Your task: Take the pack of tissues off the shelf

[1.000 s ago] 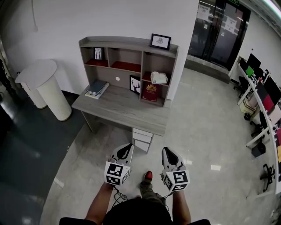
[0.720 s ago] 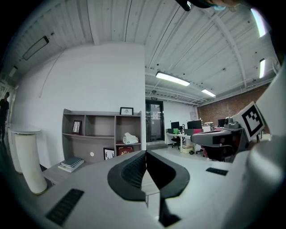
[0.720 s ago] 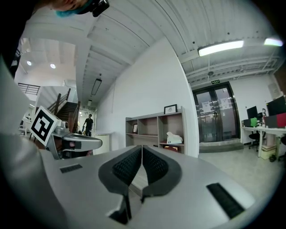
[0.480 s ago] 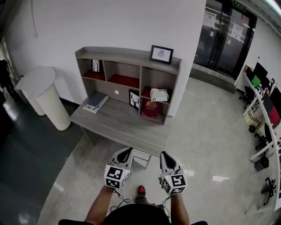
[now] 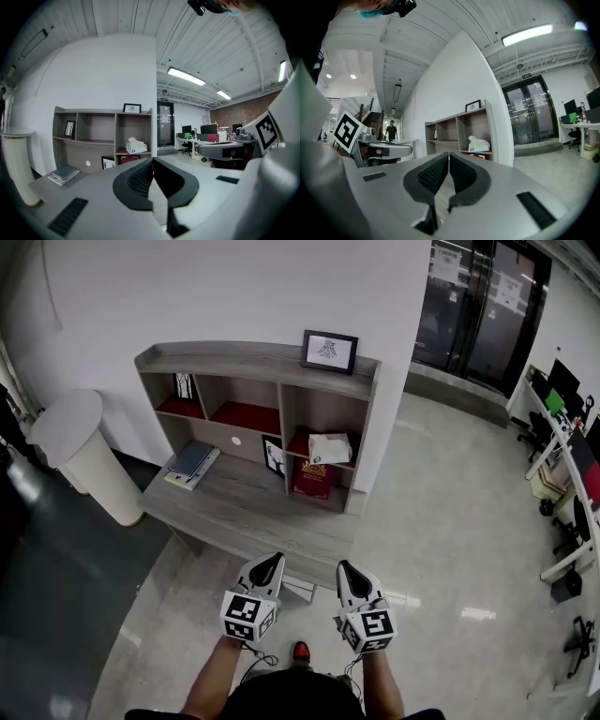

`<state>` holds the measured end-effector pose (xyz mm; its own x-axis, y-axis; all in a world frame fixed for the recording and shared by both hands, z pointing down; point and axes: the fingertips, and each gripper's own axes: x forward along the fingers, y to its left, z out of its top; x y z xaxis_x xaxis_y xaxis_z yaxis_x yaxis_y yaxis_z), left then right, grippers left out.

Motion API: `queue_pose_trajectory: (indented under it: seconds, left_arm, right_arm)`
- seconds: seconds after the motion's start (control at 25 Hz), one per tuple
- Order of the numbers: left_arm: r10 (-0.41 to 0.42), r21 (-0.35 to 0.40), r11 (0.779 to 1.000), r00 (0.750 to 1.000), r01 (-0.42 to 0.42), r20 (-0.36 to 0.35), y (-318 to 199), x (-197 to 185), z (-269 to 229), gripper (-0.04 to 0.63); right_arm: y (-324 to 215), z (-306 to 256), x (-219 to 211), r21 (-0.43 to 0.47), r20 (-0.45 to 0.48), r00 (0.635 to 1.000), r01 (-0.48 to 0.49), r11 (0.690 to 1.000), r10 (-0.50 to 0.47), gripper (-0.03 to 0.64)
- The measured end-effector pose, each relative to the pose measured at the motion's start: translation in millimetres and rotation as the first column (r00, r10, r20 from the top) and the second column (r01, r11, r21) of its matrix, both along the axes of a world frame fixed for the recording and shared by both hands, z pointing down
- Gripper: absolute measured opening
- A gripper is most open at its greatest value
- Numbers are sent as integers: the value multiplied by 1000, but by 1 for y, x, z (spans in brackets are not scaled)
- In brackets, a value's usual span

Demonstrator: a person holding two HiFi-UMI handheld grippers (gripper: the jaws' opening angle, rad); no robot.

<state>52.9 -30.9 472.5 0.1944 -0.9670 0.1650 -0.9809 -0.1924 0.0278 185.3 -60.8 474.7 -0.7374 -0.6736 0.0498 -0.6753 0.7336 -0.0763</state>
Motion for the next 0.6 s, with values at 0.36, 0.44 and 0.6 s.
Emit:
queue_pose_trajectory:
  seconds: [0.36,0.44,0.6]
  left_arm:
    - [2,-14,1000,1000,-2,11,-35,7,9,8]
    - [0,-14,1000,1000,0,8,-40,6,9,8]
    - [8,-17,1000,1000,-8,4,-54,5,13,8]
  right_arm:
    - [-36,14,9,-25,28,1000,-7,1000,8,32]
    - [-39,16,9,-30,28,1000,-6,1000,7,32]
    - [-48,17,10,-26,16,1000,-15,1000,15,32]
